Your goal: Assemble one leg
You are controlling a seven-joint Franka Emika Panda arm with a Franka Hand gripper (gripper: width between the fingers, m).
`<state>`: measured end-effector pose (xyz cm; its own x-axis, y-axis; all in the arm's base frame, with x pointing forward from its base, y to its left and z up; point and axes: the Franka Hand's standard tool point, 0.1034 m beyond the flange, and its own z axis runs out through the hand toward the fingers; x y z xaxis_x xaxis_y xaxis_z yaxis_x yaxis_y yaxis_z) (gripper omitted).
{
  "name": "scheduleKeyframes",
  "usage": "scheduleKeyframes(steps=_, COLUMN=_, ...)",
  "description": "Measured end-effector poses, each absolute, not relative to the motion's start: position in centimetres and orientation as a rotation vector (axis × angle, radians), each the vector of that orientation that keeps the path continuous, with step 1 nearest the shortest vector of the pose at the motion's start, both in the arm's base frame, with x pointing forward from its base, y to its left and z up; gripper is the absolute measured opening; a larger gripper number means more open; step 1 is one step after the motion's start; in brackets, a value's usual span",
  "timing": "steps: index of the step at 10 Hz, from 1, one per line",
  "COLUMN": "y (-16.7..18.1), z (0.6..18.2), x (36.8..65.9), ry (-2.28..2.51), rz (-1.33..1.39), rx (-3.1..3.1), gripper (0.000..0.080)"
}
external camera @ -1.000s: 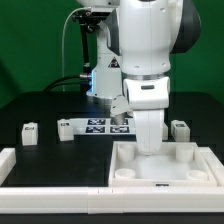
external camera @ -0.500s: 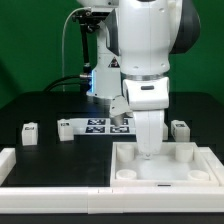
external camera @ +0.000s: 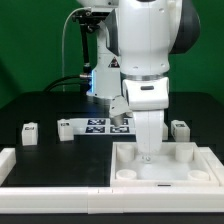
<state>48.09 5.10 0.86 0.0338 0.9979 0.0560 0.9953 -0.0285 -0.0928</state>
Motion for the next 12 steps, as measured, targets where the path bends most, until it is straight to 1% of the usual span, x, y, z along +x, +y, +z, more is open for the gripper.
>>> scheduleKeyframes(steps=5, y=5.1, z=0.9, x=48.1, ry=-2.110, rz=0.038, rx=-2.182, gripper=0.0649)
scheduleKeyframes(steps=6, y=5.0, z=1.5, x=47.6, ry=-2.050, rz=0.032, rx=-2.253, gripper=0.0649)
scheduleKeyframes(steps=7, y=5.0, z=2.7, x=46.6, ry=-2.002, rz=0.038, rx=-2.310, gripper=0.0649)
scheduleKeyframes(steps=9, y=5.4, z=4.5, x=45.7, ry=-1.931, rz=0.031, rx=-2.394, gripper=0.0649)
scheduleKeyframes(steps=10, y=5.4, z=4.8, x=45.7, ry=-1.917, rz=0.027, rx=-2.411, gripper=0.0649)
scheduleKeyframes(steps=12, y=5.3, z=4.4, x=45.6, ry=-1.907, rz=0.035, rx=-2.412, gripper=0.0649)
